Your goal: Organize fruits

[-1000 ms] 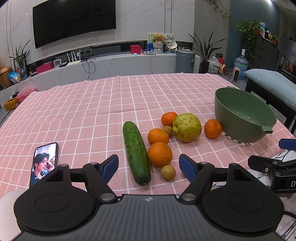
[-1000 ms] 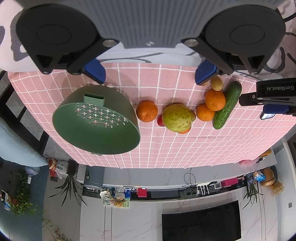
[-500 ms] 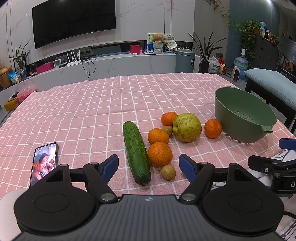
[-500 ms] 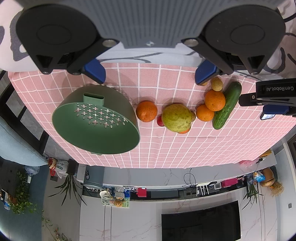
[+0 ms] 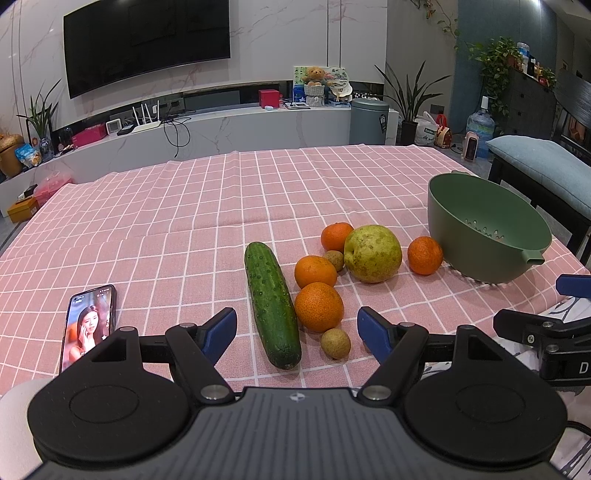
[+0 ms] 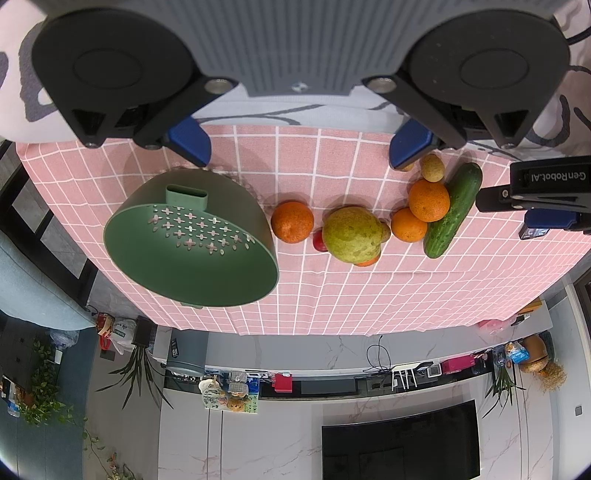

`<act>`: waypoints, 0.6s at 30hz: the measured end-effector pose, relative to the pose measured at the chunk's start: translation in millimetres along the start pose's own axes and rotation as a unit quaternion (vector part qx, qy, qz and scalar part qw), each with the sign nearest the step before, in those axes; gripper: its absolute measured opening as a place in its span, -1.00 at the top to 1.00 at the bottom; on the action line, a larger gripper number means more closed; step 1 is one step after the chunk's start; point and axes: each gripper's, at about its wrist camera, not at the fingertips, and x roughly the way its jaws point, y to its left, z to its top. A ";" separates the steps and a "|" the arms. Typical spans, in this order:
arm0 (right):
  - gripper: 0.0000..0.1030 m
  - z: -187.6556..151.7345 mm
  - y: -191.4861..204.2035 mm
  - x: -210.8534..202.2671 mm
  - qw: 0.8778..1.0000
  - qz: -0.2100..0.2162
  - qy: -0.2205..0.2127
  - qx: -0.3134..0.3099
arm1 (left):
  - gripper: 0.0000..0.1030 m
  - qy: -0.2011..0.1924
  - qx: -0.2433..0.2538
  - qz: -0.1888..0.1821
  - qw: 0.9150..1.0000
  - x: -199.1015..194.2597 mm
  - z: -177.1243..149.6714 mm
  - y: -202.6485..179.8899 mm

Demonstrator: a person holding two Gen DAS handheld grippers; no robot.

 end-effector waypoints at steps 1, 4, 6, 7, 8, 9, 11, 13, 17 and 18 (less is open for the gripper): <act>-0.92 -0.2 0.0 0.0 1.000 0.000 0.000 0.000 | -0.70 0.000 0.000 0.000 1.000 -0.2 0.0 0.1; -0.92 -0.1 0.3 0.2 1.000 0.000 0.000 0.000 | -0.70 0.000 0.000 0.000 1.000 -0.4 -0.1 0.3; -0.92 -0.1 0.4 0.3 1.000 0.000 0.000 0.000 | -0.70 0.000 0.000 0.000 1.000 -0.3 -0.1 0.2; -0.92 -0.2 0.5 0.4 1.000 0.000 0.000 0.000 | -0.70 0.000 0.000 0.000 1.000 -0.4 -0.1 0.3; -0.92 -0.2 0.5 0.4 1.000 0.000 0.000 0.000 | -0.70 0.000 0.000 0.000 1.000 0.0 0.0 0.0; -0.92 0.3 0.3 -0.4 1.000 0.000 0.000 -0.001 | -0.70 0.000 0.000 0.000 1.000 -0.3 -0.1 0.1; -0.92 0.1 0.2 -0.3 1.000 0.000 0.000 -0.001 | -0.70 0.000 0.000 0.000 1.000 -0.1 -0.1 -0.2; -0.92 0.1 0.3 -0.1 1.000 0.000 0.000 -0.001 | -0.70 0.000 0.000 0.000 1.000 -0.3 -0.1 0.1; -0.92 -0.3 0.0 -0.6 1.000 0.000 0.001 -0.002 | -0.70 0.000 0.000 0.000 1.000 -0.3 -0.2 0.0; -0.92 -0.5 -0.3 -0.8 1.000 0.000 0.001 -0.002 | -0.70 0.000 0.000 0.000 1.000 0.1 -0.1 -0.4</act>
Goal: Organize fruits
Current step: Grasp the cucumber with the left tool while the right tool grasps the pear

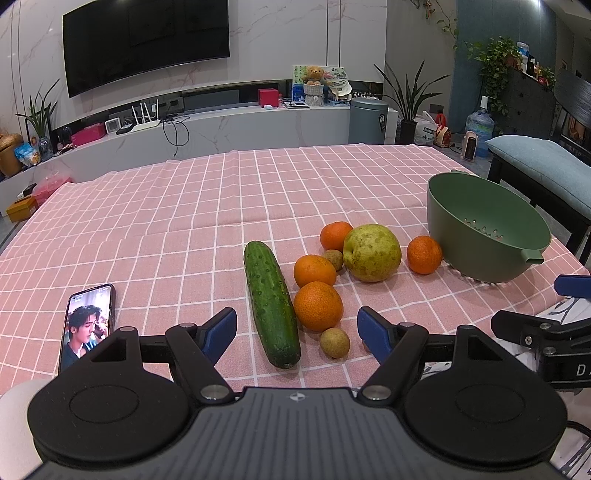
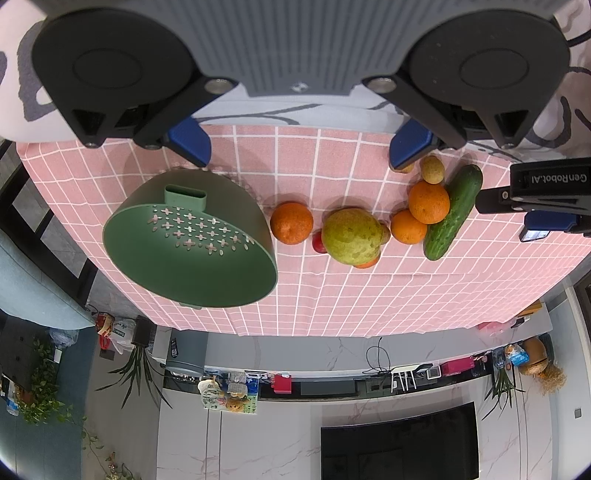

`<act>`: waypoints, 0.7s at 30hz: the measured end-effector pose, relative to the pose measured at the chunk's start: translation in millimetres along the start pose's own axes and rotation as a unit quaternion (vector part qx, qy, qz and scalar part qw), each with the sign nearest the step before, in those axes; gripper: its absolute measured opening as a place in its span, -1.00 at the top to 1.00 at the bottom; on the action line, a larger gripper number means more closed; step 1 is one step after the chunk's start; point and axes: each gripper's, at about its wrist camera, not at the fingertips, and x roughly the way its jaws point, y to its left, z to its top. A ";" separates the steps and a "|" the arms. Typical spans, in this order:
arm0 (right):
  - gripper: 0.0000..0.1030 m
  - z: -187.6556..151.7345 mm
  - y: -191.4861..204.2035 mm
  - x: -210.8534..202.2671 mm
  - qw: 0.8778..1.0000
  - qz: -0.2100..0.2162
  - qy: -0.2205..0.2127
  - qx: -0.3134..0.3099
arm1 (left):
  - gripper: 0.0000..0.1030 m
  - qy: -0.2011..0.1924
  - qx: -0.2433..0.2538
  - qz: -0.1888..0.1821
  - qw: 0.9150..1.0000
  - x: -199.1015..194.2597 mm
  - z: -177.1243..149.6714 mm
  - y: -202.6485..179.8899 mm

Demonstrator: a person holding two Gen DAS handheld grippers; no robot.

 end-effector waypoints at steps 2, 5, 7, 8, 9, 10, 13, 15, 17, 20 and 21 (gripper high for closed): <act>-0.92 0.0 0.1 0.2 1.000 0.000 0.000 0.000 | -0.70 0.000 0.000 0.000 1.000 0.0 0.0 -0.1; -0.92 -0.2 0.0 0.0 1.000 0.000 0.000 0.000 | -0.70 0.000 0.000 -0.001 1.000 -0.1 -0.2 -0.2; -0.92 0.1 0.4 0.1 1.000 0.000 0.000 0.000 | -0.70 -0.001 0.000 -0.004 1.000 0.3 -1.4 -0.8; -0.92 -0.1 -0.2 -0.4 1.000 0.000 -0.001 0.001 | -0.70 -0.001 0.002 -0.004 1.000 0.3 -2.1 -1.1; -0.92 -0.1 0.2 -0.7 1.000 0.001 -0.002 0.001 | -0.70 -0.002 0.003 -0.003 1.000 0.2 -2.9 -1.7; -0.92 -0.1 0.3 -1.4 1.000 0.001 -0.005 0.001 | -0.69 -0.002 0.004 -0.003 1.000 0.4 -3.3 -2.0; -0.92 0.6 0.5 -2.6 1.000 0.013 -0.015 0.002 | -0.57 0.002 0.007 -0.008 1.000 0.8 -1.4 -2.4; -0.92 2.9 -3.2 -3.5 0.999 0.041 -0.021 0.013 | -0.54 0.008 0.006 -0.021 1.000 0.9 2.1 -0.9; -0.92 7.2 -5.7 -2.6 0.998 0.054 -0.019 0.023 | -0.47 0.015 0.001 -0.035 0.999 1.6 9.1 2.5; -0.91 16.6 -6.9 3.6 0.997 0.064 -0.008 0.029 | -0.43 0.024 -0.008 -0.046 0.999 3.9 18.5 8.1; -0.91 19.8 -7.0 6.1 0.997 0.069 -0.006 0.031 | -0.41 0.027 -0.011 -0.047 0.998 5.3 22.4 11.1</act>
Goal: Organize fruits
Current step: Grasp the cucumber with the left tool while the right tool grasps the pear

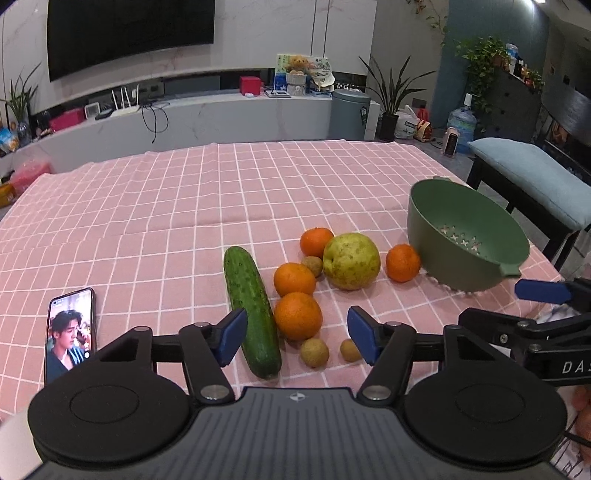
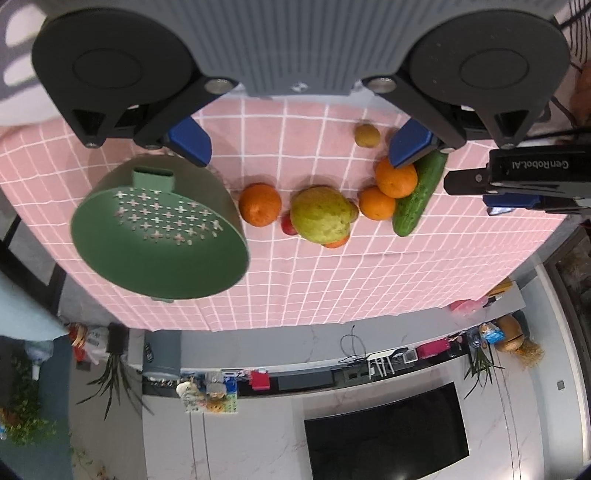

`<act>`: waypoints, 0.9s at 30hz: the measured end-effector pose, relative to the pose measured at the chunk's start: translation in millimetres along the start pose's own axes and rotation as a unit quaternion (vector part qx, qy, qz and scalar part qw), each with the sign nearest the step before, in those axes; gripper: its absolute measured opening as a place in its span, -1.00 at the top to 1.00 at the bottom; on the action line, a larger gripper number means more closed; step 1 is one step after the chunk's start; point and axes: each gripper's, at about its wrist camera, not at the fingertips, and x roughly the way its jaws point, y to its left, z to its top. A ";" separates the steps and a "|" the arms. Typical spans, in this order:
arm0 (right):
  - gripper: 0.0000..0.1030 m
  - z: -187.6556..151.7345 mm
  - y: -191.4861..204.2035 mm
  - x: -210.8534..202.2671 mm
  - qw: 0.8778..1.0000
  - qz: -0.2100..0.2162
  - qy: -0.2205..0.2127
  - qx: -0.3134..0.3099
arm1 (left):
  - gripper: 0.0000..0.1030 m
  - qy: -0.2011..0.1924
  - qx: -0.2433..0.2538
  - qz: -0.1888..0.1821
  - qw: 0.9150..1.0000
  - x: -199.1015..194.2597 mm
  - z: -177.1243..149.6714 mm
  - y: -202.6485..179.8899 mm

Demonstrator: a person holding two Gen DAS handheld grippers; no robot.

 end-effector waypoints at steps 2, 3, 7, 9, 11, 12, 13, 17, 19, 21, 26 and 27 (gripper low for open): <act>-0.91 7.1 0.4 6.0 1.000 0.007 0.006 0.000 | -0.30 0.005 -0.003 -0.004 1.000 2.3 7.7 4.6; -0.86 10.6 1.4 9.1 1.000 0.011 0.007 -0.002 | -0.24 0.009 -0.005 -0.006 1.000 4.5 12.5 7.7; -0.76 26.2 7.8 22.7 0.999 0.023 0.016 -0.020 | -0.18 0.022 -0.011 -0.008 1.000 15.5 30.4 15.4; -0.71 33.3 11.7 30.3 0.999 0.030 0.018 -0.030 | -0.15 0.027 -0.014 -0.006 1.000 23.2 37.5 17.7; -0.69 38.2 17.7 36.8 0.998 0.038 0.019 -0.039 | -0.11 0.033 -0.017 -0.004 0.999 31.0 42.6 19.6; -0.69 41.9 19.7 41.0 0.998 0.041 0.021 -0.044 | -0.11 0.038 -0.019 -0.003 0.999 35.4 44.8 20.7; -0.69 44.7 21.9 44.5 0.998 0.044 0.022 -0.049 | -0.11 0.042 -0.022 -0.004 0.999 39.3 46.0 22.5; -0.60 53.9 31.6 62.2 0.996 0.033 0.025 -0.078 | -0.11 0.060 -0.046 -0.006 0.997 56.5 48.3 34.2; -0.53 57.5 33.8 73.8 0.995 0.026 0.030 -0.088 | -0.11 0.069 -0.068 -0.012 0.995 63.9 48.4 42.3; -0.48 59.4 33.3 84.9 0.995 0.023 0.038 -0.092 | -0.11 0.078 -0.087 -0.016 0.993 71.4 47.3 50.2; -0.42 63.9 33.9 108.5 0.994 0.021 0.052 -0.099 | -0.12 0.093 -0.119 -0.025 0.988 83.1 42.4 65.1; -0.42 64.0 33.4 112.3 0.993 0.022 0.054 -0.100 | -0.12 0.095 -0.125 -0.026 0.987 85.1 41.4 67.9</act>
